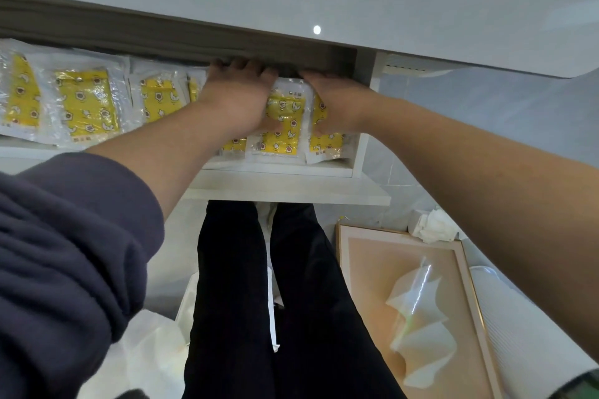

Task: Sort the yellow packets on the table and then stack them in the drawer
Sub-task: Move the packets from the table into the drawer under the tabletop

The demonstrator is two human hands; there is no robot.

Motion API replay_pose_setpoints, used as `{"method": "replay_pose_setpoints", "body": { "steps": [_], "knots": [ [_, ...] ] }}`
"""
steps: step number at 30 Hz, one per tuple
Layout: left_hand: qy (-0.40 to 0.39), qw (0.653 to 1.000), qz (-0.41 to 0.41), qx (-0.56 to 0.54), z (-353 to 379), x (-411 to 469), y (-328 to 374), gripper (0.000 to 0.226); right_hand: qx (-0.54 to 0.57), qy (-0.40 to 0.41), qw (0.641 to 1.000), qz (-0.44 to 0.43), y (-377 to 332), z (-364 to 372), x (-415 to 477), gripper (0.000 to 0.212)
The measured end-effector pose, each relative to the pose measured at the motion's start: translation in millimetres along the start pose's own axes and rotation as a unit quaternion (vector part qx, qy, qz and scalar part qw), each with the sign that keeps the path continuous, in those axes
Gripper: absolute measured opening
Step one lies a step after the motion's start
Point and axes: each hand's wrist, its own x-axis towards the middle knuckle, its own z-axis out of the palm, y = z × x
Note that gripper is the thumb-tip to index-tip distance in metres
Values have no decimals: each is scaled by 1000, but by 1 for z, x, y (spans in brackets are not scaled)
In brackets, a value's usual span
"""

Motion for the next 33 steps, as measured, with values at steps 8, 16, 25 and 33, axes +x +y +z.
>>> {"method": "replay_pose_setpoints", "body": {
  "steps": [8,16,25,33],
  "knots": [
    [4,1000,4,17,-1,-2,3,88,-8,12,1000,-3,0,6,3,97],
    [-17,1000,3,-9,-12,-10,-25,102,82,16,996,-12,-9,4,1,95],
    [100,995,-9,16,22,-18,-64,67,-32,213,975,-48,-46,41,25,55],
    [101,994,1,33,39,-9,-67,71,-51,303,950,-50,-49,63,45,55]
  ]
}}
